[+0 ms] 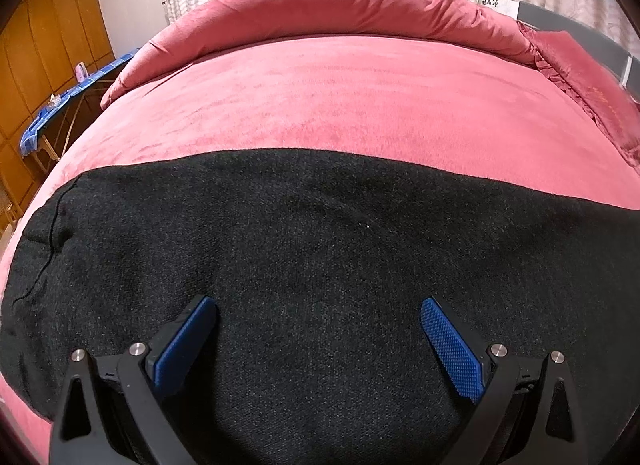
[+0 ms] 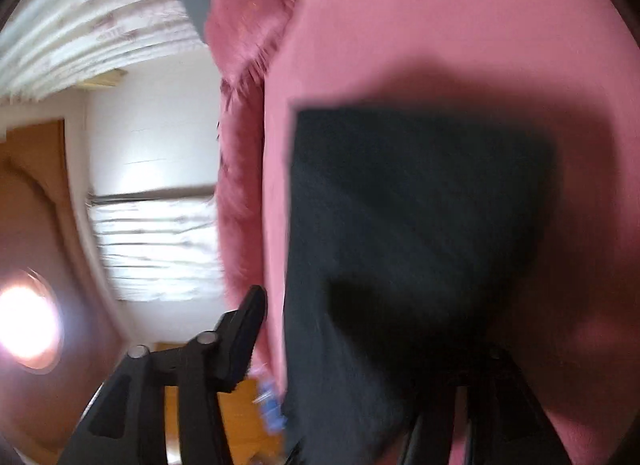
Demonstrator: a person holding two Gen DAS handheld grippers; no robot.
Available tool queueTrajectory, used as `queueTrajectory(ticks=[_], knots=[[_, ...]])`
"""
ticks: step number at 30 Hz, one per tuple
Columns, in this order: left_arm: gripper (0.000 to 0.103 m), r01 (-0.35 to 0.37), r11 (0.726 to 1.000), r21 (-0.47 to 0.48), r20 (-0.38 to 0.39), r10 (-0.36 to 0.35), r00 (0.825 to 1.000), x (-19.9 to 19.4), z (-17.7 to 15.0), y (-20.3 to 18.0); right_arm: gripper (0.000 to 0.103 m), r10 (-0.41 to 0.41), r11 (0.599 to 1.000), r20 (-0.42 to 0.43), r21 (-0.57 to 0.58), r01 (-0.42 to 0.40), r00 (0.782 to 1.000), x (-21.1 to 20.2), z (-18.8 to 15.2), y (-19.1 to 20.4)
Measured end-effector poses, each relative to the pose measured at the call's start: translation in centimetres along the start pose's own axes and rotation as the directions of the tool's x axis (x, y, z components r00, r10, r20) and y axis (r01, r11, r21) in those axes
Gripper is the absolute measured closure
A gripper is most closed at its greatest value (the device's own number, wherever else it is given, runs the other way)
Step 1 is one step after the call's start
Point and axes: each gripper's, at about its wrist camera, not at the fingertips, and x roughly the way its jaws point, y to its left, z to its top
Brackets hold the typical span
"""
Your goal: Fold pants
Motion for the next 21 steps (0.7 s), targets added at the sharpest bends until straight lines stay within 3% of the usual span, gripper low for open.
queueTrajectory(ticks=[1,2,3,4,5,6,7,9,10,11,12,13,14,15,17,19,21], knots=[[0.000,-0.001,1.000,0.000,-0.002,0.001,1.000,0.0,0.1,0.0,0.072,-0.043,0.994,0.044,-0.098,0.047,0.998,-0.3,0.1,2.5],[0.000,0.000,1.000,0.001,-0.002,0.000,1.000,0.1,0.2,0.0,0.088,-0.055,0.982,0.070,-0.177,0.066,0.996,-0.4,0.1,4.5],[0.000,0.000,1.000,0.001,-0.001,0.000,1.000,0.1,0.3,0.0,0.091,-0.066,0.959,0.120,-0.268,0.096,0.991,-0.8,-0.1,6.6],[0.000,0.000,1.000,0.001,0.003,0.000,1.000,0.1,0.4,0.1,0.091,-0.091,0.886,0.220,-0.427,0.180,0.971,-2.2,-1.9,9.7],[0.000,-0.001,1.000,0.000,0.006,0.001,1.000,0.2,0.5,0.0,0.091,-0.110,0.822,0.270,-0.516,0.240,0.957,-2.6,-3.3,11.6],[0.000,-0.001,1.000,0.001,0.014,0.000,1.000,0.2,0.5,0.0,0.091,-0.126,0.743,0.328,-0.595,0.308,0.936,-2.8,-4.9,13.1],[0.000,0.000,1.000,0.000,0.019,0.000,1.000,0.2,0.4,0.0,0.091,-0.161,0.687,0.383,-0.618,0.382,0.910,-2.8,-6.1,13.6],[0.000,0.000,1.000,0.000,0.022,0.000,1.000,0.2,0.3,0.0,0.088,-0.317,0.677,0.416,-0.529,0.511,0.852,-2.5,-6.0,11.9],[0.000,0.001,1.000,0.000,0.020,-0.001,1.000,0.2,0.1,0.0,0.086,-0.439,0.710,0.392,-0.399,0.580,0.808,-2.5,-4.7,9.1],[0.000,0.002,1.000,0.001,0.013,-0.002,1.000,0.2,0.0,0.1,0.084,-0.503,0.760,0.335,-0.267,0.593,0.796,-2.7,-3.7,6.1],[0.000,0.004,1.000,0.002,0.011,-0.004,1.000,0.2,0.1,0.2,0.081,-0.521,0.812,0.261,-0.140,0.566,0.812,-3.0,-3.0,3.1],[0.000,0.004,1.000,0.003,0.013,-0.004,1.000,0.3,0.1,0.2,0.083,-0.437,0.896,0.193,0.009,0.443,0.879,-3.8,-2.4,-0.7],[0.000,0.004,1.000,0.004,0.017,-0.004,1.000,0.3,0.0,0.3,0.083,-0.286,0.957,0.215,0.103,0.270,0.934,-5.1,-2.3,-2.9],[0.000,0.004,1.000,0.004,0.020,-0.004,1.000,0.1,-0.2,0.4,0.083,-0.173,0.975,0.231,0.178,0.133,0.957,-6.0,-2.2,-4.6],[0.000,0.001,1.000,0.002,0.029,-0.001,1.000,0.1,-0.4,0.4,0.080,-0.059,0.970,0.207,0.242,0.007,0.976,-6.5,-1.5,-6.3],[0.000,-0.004,1.000,0.000,0.035,0.004,0.999,-0.1,-0.7,0.2,0.076,-0.059,0.978,0.156,0.208,0.025,0.986,-5.6,-1.0,-5.4],[0.000,-0.006,1.000,-0.001,0.034,0.006,0.999,-0.2,-0.9,0.1,0.071,-0.111,0.990,0.084,0.093,0.103,0.990,-3.0,-0.5,-2.9]])
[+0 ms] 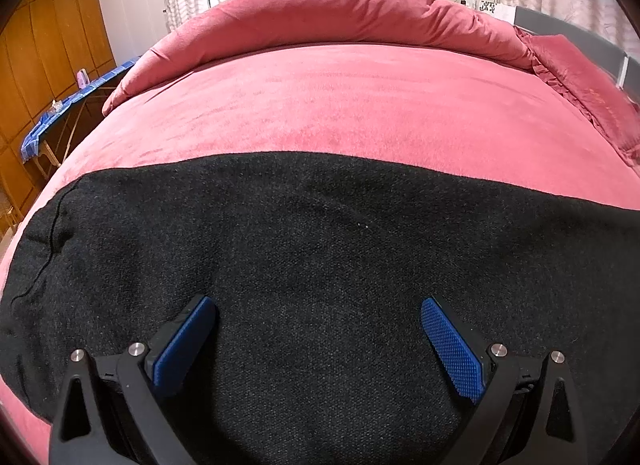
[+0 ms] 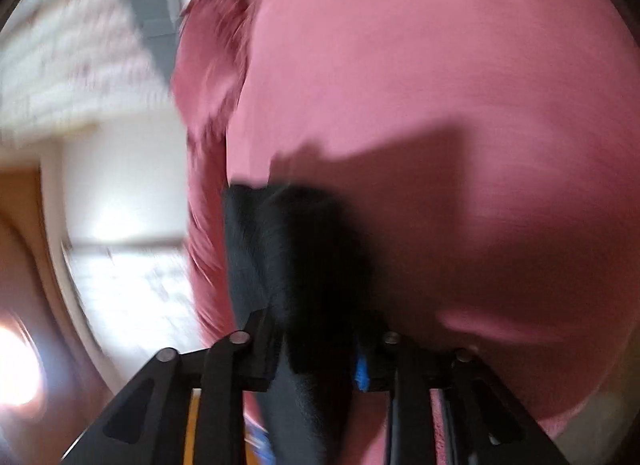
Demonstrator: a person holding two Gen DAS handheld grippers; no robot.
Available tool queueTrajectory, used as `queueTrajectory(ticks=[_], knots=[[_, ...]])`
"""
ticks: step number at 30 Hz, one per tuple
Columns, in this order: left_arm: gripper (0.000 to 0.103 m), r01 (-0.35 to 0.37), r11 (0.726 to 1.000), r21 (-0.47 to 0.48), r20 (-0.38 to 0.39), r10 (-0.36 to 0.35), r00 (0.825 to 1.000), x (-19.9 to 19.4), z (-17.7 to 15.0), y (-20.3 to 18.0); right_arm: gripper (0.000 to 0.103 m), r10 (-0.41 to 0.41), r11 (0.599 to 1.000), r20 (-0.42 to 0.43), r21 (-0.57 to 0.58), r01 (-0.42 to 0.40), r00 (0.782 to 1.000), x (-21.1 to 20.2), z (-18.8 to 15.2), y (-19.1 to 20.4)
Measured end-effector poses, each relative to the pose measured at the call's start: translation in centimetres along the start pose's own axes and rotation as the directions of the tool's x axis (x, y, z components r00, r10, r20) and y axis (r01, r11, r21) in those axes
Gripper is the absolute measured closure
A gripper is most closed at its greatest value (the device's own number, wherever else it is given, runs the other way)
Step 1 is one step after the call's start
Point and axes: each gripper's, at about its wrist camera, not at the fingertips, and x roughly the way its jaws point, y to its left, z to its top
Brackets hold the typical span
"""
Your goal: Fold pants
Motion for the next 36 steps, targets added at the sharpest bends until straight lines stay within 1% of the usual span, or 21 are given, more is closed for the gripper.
queueTrajectory(ticks=[1,4,6,7,9,11,12,14,16,18,19,20,22,25,29,30,31,32,33,34,36], knots=[[0.000,0.000,1.000,0.001,-0.003,0.000,1.000,0.0,-0.1,-0.1,0.071,-0.054,0.997,-0.023,-0.064,0.052,0.998,0.9,0.1,1.4],[0.000,-0.003,1.000,0.001,-0.031,0.003,1.000,-0.2,0.2,-0.2,0.084,-0.113,0.986,-0.044,-0.124,0.107,0.993,3.1,1.8,5.7],[0.000,0.003,1.000,0.000,-0.049,-0.003,0.999,-0.2,0.8,-0.3,0.089,-0.057,0.984,-0.027,-0.170,0.052,0.998,2.9,2.9,9.6],[0.000,0.006,1.000,0.004,-0.054,-0.005,0.999,-0.4,0.8,-0.3,0.090,0.011,0.975,-0.007,-0.223,-0.013,1.000,2.4,2.8,12.4],[0.000,0.010,1.000,0.017,-0.052,-0.009,0.999,-0.5,0.7,-0.3,0.090,0.124,0.930,0.027,-0.353,-0.106,0.992,0.2,1.5,17.1],[0.000,0.012,1.000,0.024,-0.039,-0.011,0.999,-0.6,0.4,-0.4,0.090,0.150,0.878,0.046,-0.466,-0.112,0.988,-2.3,-0.1,19.9],[0.000,0.013,1.000,0.023,-0.032,-0.012,0.999,-0.7,0.4,-0.4,0.090,0.151,0.872,0.053,-0.478,-0.108,0.987,-2.9,-0.7,19.8],[0.000,0.012,1.000,0.015,-0.026,-0.012,1.000,-0.8,0.3,-0.4,0.090,0.100,0.920,0.077,-0.388,-0.062,0.992,-4.1,-0.8,16.4],[0.000,0.018,1.000,0.011,-0.032,-0.018,0.999,-1.0,0.4,-0.4,0.090,-0.079,0.973,0.092,-0.211,0.097,0.993,-3.1,0.6,10.5],[0.000,0.030,0.999,0.017,-0.046,-0.029,0.999,-1.5,0.2,-0.5,0.090,-0.182,0.983,0.038,-0.017,0.183,0.983,-2.3,0.7,4.0],[0.001,0.051,0.998,0.027,-0.046,-0.050,0.998,-2.0,0.1,-0.7,0.090,-0.200,0.979,0.022,0.037,0.199,0.980,-2.1,0.7,1.7],[0.002,0.068,0.997,0.033,-0.039,-0.067,0.997,-2.5,0.0,-0.9,0.091,-0.165,0.984,0.017,0.071,0.164,0.986,-2.0,0.6,0.2],[0.002,0.109,0.993,0.045,-0.011,-0.109,0.994,-3.8,-0.3,-1.5,0.085,-0.063,0.994,0.036,0.097,0.059,0.997,-1.9,0.8,-0.9],[0.002,0.156,0.985,0.072,0.028,-0.158,0.987,-5.5,-0.5,-3.1,0.066,-0.070,0.997,0.043,-0.011,0.071,0.997,-1.1,1.0,1.4],[0.002,0.247,0.953,0.172,0.024,-0.255,0.967,-6.8,-1.1,-7.7,0.031,-0.075,0.989,0.051,-0.122,0.081,0.996,-0.5,0.6,4.0],[0.002,0.270,0.940,0.211,0.011,-0.279,0.960,-6.8,-1.4,-9.2,0.029,-0.072,0.988,0.060,-0.134,0.079,0.996,-0.2,0.4,4.6],[0.002,0.292,0.922,0.253,-0.006,-0.301,0.954,-6.8,-1.7,-10.8,0.030,-0.080,0.982,0.060,-0.164,0.089,0.995,0.6,0.7,5.4],[0.002,0.306,0.902,0.305,-0.020,-0.315,0.949,-6.8,-2.0,-12.6,0.040,-0.095,0.977,0.044,-0.186,0.102,0.994,2.0,0.8,5.6],[0.002,0.309,0.893,0.327,-0.026,-0.318,0.948,-6.6,-2.1,-13.3,0.067,-0.106,0.973,0.014,-0.207,0.106,0.994,2.2,1.1,5.7],[0.002,0.314,0.881,0.354,-0.040,-0.321,0.946,-6.5,-2.4,-14.5,0.081,-0.108,0.970,-0.006,-0.220,0.104,0.994,2.7,1.4,6.8],[0.002,0.308,0.865,0.397,-0.086,-0.299,0.950,-5.9,-2.9,-16.1,0.090,-0.023,0.969,0.037,-0.244,0.031,0.999,1.1,1.2,8.5]])
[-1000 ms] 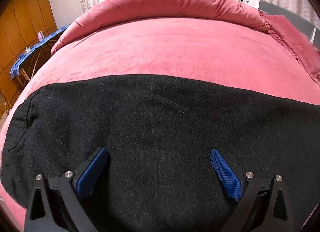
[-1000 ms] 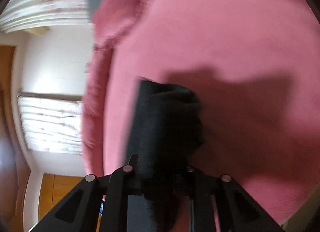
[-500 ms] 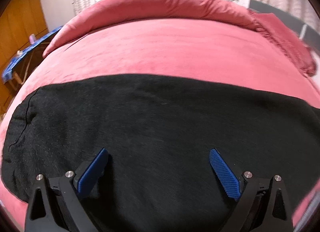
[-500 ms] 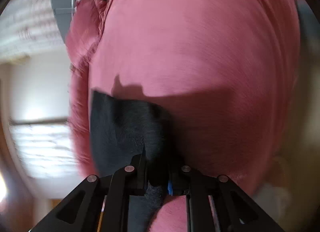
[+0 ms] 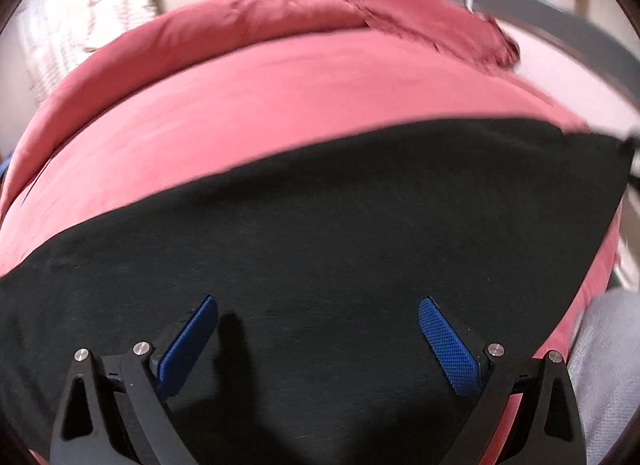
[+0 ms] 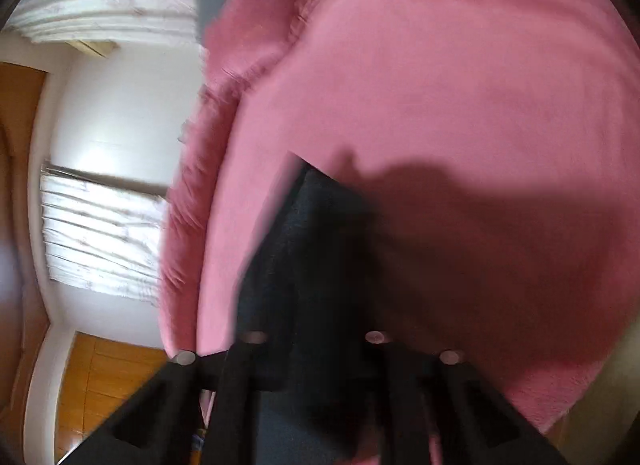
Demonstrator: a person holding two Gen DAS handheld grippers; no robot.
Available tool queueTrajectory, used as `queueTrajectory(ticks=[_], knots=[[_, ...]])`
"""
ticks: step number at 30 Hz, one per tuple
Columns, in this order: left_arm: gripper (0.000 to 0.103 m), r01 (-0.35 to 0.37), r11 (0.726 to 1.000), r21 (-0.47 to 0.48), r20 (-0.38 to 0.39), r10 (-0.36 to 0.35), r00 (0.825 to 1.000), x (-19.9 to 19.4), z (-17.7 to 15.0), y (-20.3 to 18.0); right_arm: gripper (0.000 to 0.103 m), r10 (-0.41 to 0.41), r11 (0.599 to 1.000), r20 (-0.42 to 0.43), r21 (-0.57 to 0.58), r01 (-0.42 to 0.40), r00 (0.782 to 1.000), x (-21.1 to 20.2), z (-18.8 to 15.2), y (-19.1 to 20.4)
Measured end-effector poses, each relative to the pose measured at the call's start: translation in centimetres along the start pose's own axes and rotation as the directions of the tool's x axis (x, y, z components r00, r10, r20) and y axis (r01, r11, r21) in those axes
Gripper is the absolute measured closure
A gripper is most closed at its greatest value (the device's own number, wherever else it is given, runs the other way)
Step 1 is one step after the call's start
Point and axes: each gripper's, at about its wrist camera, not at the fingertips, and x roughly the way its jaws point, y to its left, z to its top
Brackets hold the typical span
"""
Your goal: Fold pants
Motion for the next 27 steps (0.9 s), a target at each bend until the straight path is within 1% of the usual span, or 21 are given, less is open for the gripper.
queueTrajectory(ticks=[1,2,3,4,5,7,8,9,10,11,12,14,17,18,19,20,21,22,23,25,27], knots=[[0.002,-0.003,1.000,0.018,-0.026,0.003,1.000,0.4,0.0,-0.5,0.090,0.044,0.998,0.042,-0.035,-0.042,0.998,-0.9,0.4,1.1],[0.002,-0.008,0.999,0.038,-0.038,0.010,0.999,0.6,0.0,-0.9,0.090,0.034,0.994,0.073,-0.102,-0.027,0.997,-1.6,0.7,2.5],[0.002,-0.014,0.998,0.058,-0.032,0.015,0.999,0.5,-0.2,-1.1,0.090,-0.004,0.988,0.083,-0.153,0.016,0.997,-1.8,0.7,3.4],[0.002,-0.006,0.998,0.064,-0.033,0.008,0.999,0.5,-0.4,-1.2,0.089,-0.101,0.975,0.066,-0.194,0.112,0.993,-1.5,0.6,3.6],[0.002,0.005,0.998,0.059,-0.038,-0.002,0.999,0.5,-0.4,-1.4,0.083,-0.182,0.962,0.030,-0.201,0.184,0.983,-1.1,0.6,2.9],[0.003,0.029,0.999,0.035,-0.046,-0.027,0.999,0.1,-0.4,-1.4,0.072,-0.314,0.934,-0.068,-0.200,0.295,0.947,0.3,0.6,0.8],[0.003,0.053,0.998,0.021,-0.050,-0.052,0.997,0.0,-0.1,-1.5,0.067,-0.354,0.927,-0.108,-0.173,0.333,0.929,0.2,0.6,-1.0],[0.003,0.085,0.996,0.006,-0.048,-0.085,0.995,-0.3,0.1,-1.6,0.066,-0.335,0.938,-0.125,-0.137,0.318,0.934,0.4,0.7,-1.9],[0.003,0.109,0.994,-0.004,-0.038,-0.109,0.993,-0.5,0.4,-1.7,0.063,-0.273,0.961,-0.111,-0.088,0.264,0.956,0.0,0.7,-2.7],[0.003,0.130,0.991,-0.010,-0.023,-0.130,0.991,-0.7,1.0,-2.2,0.056,-0.224,0.974,-0.095,-0.052,0.219,0.970,-0.4,0.7,-3.0],[0.003,0.154,0.988,-0.010,-0.011,-0.155,0.988,-0.8,1.8,-2.9,0.048,-0.193,0.981,-0.084,-0.029,0.192,0.978,-0.3,0.6,-3.2],[0.003,0.171,0.985,-0.001,0.000,-0.171,0.985,-0.4,3.3,-4.2,0.043,-0.163,0.986,-0.074,-0.029,0.162,0.984,-0.2,-0.1,-3.3],[0.003,0.174,0.985,0.004,0.015,-0.174,0.985,1.2,6.2,-6.2,0.043,-0.137,0.990,-0.064,-0.025,0.136,0.988,1.3,-0.9,-3.2],[0.002,0.175,0.984,0.002,0.010,-0.175,0.984,2.3,7.4,-7.2,0.050,-0.120,0.993,-0.056,-0.016,0.119,0.991,1.8,-0.9,-3.1],[0.002,0.175,0.985,0.006,-0.001,-0.175,0.985,3.1,8.1,-7.9,0.061,-0.110,0.994,-0.041,0.002,0.110,0.993,1.4,-1.4,-3.4],[0.002,0.162,0.987,0.020,-0.028,-0.162,0.986,4.4,8.7,-8.7,0.086,-0.118,0.992,-0.039,0.028,0.120,0.992,1.4,-1.3,-3.5],[0.001,0.113,0.992,0.057,-0.077,-0.108,0.991,6.1,9.0,-9.9,0.086,-0.099,0.991,-0.046,0.083,0.102,0.994,2.0,-1.3,-4.0],[0.000,0.076,0.993,0.094,-0.082,-0.068,0.994,6.9,8.8,-10.5,0.087,-0.044,0.987,-0.030,0.151,0.048,0.999,1.8,-1.5,-4.7],[0.000,0.065,0.991,0.116,-0.056,-0.059,0.997,6.9,8.9,-10.9,0.087,-0.015,0.982,-0.014,0.189,0.018,1.000,1.8,-1.6,-4.8],[0.001,0.091,0.990,0.109,-0.053,-0.086,0.995,6.2,9.1,-10.8,0.087,0.015,0.979,0.011,0.203,-0.017,1.000,2.1,-1.6,-3.7],[0.003,0.128,0.990,0.052,-0.048,-0.125,0.991,4.8,8.6,-9.2,0.088,0.015,0.983,0.017,0.181,-0.017,1.000,2.0,-1.6,-1.8]])
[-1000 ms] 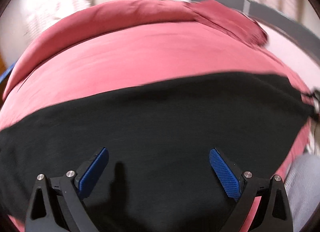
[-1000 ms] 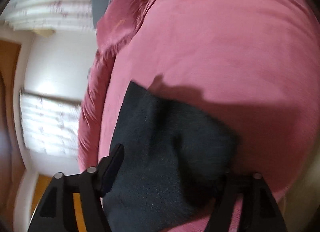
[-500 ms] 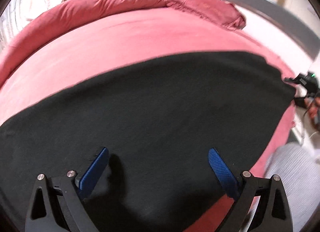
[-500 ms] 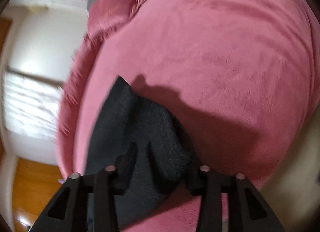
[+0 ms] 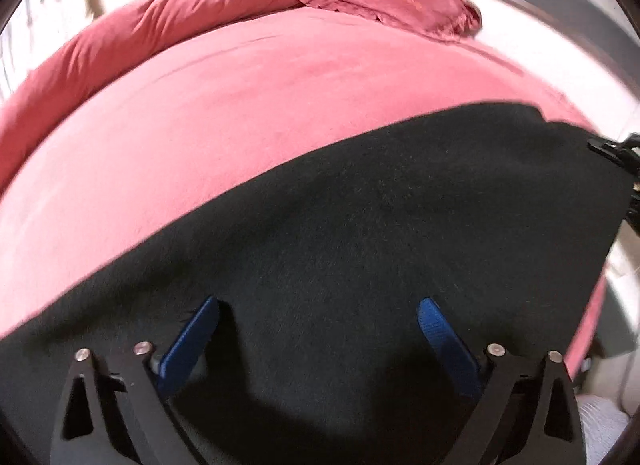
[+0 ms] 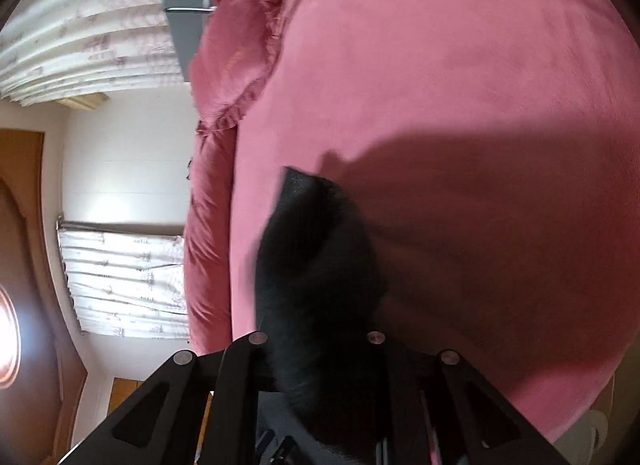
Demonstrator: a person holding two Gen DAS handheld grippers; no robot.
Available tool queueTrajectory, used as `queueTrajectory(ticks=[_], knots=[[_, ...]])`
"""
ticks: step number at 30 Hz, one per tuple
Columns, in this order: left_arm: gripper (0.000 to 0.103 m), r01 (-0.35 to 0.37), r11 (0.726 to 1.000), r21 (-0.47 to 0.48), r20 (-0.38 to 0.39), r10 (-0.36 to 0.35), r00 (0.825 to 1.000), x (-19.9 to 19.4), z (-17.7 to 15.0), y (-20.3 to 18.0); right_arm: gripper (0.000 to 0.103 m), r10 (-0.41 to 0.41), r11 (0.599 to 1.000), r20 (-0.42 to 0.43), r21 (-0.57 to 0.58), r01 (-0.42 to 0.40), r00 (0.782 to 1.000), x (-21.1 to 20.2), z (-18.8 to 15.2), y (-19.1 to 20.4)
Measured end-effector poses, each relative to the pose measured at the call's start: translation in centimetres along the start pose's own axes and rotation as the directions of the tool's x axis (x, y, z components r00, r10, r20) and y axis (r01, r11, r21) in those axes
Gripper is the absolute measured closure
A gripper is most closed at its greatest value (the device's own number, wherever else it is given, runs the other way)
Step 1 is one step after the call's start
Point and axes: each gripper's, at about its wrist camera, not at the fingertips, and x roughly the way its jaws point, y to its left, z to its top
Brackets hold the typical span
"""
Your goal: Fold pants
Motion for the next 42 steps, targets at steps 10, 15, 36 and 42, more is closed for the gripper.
queueTrajectory(ticks=[10,15,36,42], knots=[[0.003,0.049,0.881,-0.471,0.128,0.013,0.992,-7.5,-8.5,11.6,0.087,-0.053,0.843,-0.108,-0.538,-0.014,0.993,4.7,-9.6,18.0],[0.003,0.039,0.807,-0.589,0.133,0.049,0.990,-8.6,-11.9,14.9,0.087,-0.167,0.621,-0.247,-0.778,-0.093,0.955,10.3,-22.1,22.9],[0.003,0.189,0.796,-0.576,0.234,-0.061,0.970,-11.0,-13.5,15.2,0.050,-0.449,0.389,-0.359,-0.903,-0.183,0.818,12.8,-35.3,19.7],[0.003,0.207,0.800,-0.563,0.151,-0.146,0.978,-9.0,-11.0,12.9,0.050,-0.412,0.601,-0.234,-0.796,0.069,0.881,12.5,-24.6,17.8]])
